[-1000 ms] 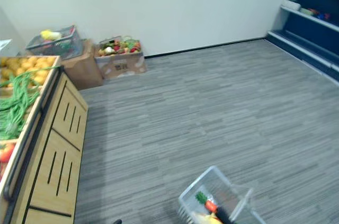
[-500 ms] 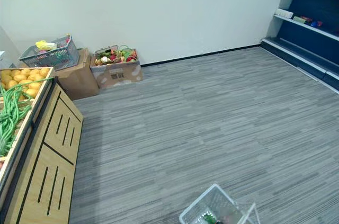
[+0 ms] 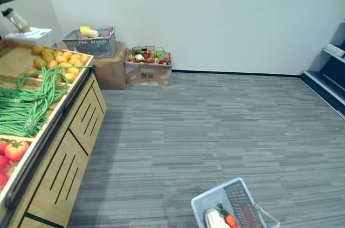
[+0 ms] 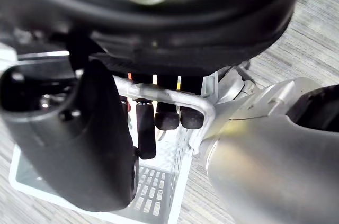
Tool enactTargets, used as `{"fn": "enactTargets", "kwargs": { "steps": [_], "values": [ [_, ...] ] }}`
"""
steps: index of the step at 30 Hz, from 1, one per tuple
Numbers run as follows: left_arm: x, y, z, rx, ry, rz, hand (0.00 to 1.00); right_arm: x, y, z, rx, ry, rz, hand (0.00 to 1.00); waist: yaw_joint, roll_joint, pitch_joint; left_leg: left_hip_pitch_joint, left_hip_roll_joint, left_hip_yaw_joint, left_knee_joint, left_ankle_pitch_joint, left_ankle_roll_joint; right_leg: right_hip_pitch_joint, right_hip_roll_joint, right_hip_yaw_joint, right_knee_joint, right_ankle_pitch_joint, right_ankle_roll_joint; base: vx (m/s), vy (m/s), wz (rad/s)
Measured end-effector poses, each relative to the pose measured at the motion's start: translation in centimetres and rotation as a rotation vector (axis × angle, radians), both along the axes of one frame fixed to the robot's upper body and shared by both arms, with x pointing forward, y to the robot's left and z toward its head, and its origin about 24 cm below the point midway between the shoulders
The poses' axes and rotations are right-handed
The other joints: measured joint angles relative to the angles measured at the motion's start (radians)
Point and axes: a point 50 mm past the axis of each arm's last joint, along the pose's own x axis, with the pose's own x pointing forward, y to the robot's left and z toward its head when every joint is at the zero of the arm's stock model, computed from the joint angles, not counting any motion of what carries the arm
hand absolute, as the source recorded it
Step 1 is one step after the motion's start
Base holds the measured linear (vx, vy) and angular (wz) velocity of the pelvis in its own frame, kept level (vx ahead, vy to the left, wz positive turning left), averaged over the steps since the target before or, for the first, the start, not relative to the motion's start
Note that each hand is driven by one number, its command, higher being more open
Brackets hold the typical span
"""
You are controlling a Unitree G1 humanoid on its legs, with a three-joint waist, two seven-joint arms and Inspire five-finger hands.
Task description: Pick vegetable in the basket
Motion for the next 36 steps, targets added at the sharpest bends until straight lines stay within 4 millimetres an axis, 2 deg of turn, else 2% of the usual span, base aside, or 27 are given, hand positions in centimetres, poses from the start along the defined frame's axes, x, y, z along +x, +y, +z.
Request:
{"fn": "enactTargets", "kwargs": {
  "steps": [1,2,3,5,8,11,12,13,14,15,16,17,19,23,32,36],
  "values": [
    [0.6,-0.1,0.0,-0.005,-0.001,-0.005,1.0,-0.1,0.2,-0.1,0.007,0.01,0.024,0.0,-0.007,-0.011,0.0,0.011,0.01,-0.022,0.007,-0.017,-0.027,0.036,0.011,-0.007,-0.031,0.153,-0.06,0.33,-0.288,0.48],
    [1.1,-0.6,-0.1,-0.017,-0.011,-0.014,1.0,0.1,0.1,-0.1,0.005,0.006,0.027,0.0,-0.004,0.0,0.005,0.015,0.025,-0.021,0.007,-0.016,-0.03,0.041,0.022,-0.018,-0.027,0.148,-0.067,0.32,-0.29,0.53],
    [1.8,-1.1,-0.1,-0.027,-0.028,-0.025,1.0,0.5,-0.1,0.0,0.003,0.004,0.051,0.0,-0.003,0.01,0.01,0.02,0.039,-0.021,0.004,-0.015,-0.041,0.051,0.029,-0.039,-0.025,0.13,-0.089,0.28,-0.268,0.4],
    [3.4,-1.7,0.0,-0.041,-0.063,-0.047,1.0,0.9,-0.4,0.1,0.0,0.008,0.074,0.0,-0.008,0.029,0.018,0.039,0.075,-0.021,-0.015,0.005,-0.077,0.099,0.05,-0.095,-0.046,0.11,-0.114,0.21,-0.258,0.61],
    [4.5,-1.5,0.3,-0.024,-0.095,-0.055,1.0,0.9,-0.3,0.1,-0.012,0.033,0.169,0.0,-0.007,0.026,0.013,0.04,0.098,0.011,-0.005,0.03,-0.115,0.148,0.057,-0.153,-0.071,0.086,-0.136,0.18,-0.238,0.6],
    [4.6,-1.7,0.3,-0.024,-0.089,-0.076,1.0,1.1,-0.2,0.1,-0.015,0.051,0.227,0.0,-0.003,0.019,0.016,0.0,0.099,0.07,0.076,0.035,-0.124,0.189,0.048,-0.191,-0.098,0.08,-0.142,0.07,-0.087,0.53],
    [4.6,-1.7,0.3,-0.022,-0.083,-0.094,1.0,1.0,-0.3,0.1,-0.02,0.067,0.245,0.0,-0.001,0.01,0.022,-0.012,0.097,0.11,0.096,0.049,-0.131,0.217,0.029,-0.22,-0.116,0.08,-0.143,0.02,-0.053,0.77],
    [4.7,-1.7,0.3,-0.019,-0.078,-0.124,1.0,0.9,-0.4,0.0,-0.026,0.084,0.247,0.0,-0.003,0.007,0.026,-0.014,0.101,0.201,0.075,0.039,-0.125,0.238,0.011,-0.253,-0.127,0.08,-0.143,-0.01,-0.039,0.87],
    [4.8,-1.9,0.3,-0.019,-0.075,-0.145,1.0,0.8,-0.6,0.1,-0.031,0.092,0.246,0.0,-0.004,0.004,0.026,-0.022,0.1,0.234,0.055,0.041,-0.123,0.24,0.004,-0.268,-0.129,0.08,-0.143,-0.05,0.019,0.82],
    [5.0,-2.5,0.3,-0.025,-0.076,-0.177,1.0,0.9,-1.2,0.2,-0.051,0.098,0.246,0.0,-0.002,0.027,0.023,-0.03,0.094,0.256,0.001,0.107,-0.103,0.237,0.002,-0.293,-0.129,0.079,-0.142,-0.06,0.084,0.62],
    [5.1,-2.7,0.3,-0.028,-0.071,-0.204,1.0,1.1,-1.4,0.2,-0.067,0.103,0.249,0.0,0.002,0.042,0.023,-0.017,0.083,0.255,-0.049,0.107,-0.093,0.233,0.002,-0.301,-0.131,0.079,-0.132,-0.04,0.106,0.49],
    [5.1,-2.7,0.3,-0.029,-0.069,-0.206,1.0,1.3,-1.4,0.3,-0.072,0.102,0.253,0.0,0.005,0.044,0.023,-0.007,0.075,0.254,-0.079,0.121,-0.085,0.232,-0.002,-0.3,-0.136,0.083,-0.125,-0.03,0.111,0.24],
    [5.1,-2.4,0.3,-0.014,-0.057,-0.208,1.0,1.8,-1.3,0.3,-0.08,0.096,0.256,0.0,0.007,0.038,0.023,0.005,0.052,0.259,-0.137,0.152,-0.069,0.231,-0.016,-0.294,-0.167,0.109,-0.106,-0.07,0.125,-0.01],
    [5.0,-2.4,0.1,-0.015,-0.037,-0.209,1.0,2.3,-0.9,0.3,-0.088,0.088,0.281,0.0,0.005,0.034,0.018,0.01,0.032,0.29,-0.148,0.155,-0.055,0.233,-0.025,-0.262,-0.197,0.137,-0.091,-0.05,0.106,-0.19],
    [5.7,-2.7,0.1,-0.026,-0.045,-0.273,1.0,3.7,0.3,0.4,-0.076,0.057,0.319,0.0,0.0,0.035,0.016,0.034,0.017,0.316,-0.175,0.158,-0.049,0.24,-0.031,-0.239,-0.232,0.156,-0.081,0.01,0.046,-0.09],
    [5.7,-2.8,0.0,-0.033,-0.05,-0.286,1.0,3.7,0.4,0.3,-0.081,0.066,0.33,0.0,0.001,0.037,0.016,0.053,0.016,0.315,-0.177,0.157,-0.047,0.263,-0.031,-0.241,-0.243,0.156,-0.081,0.0,0.0,0.0]
  ]
}}
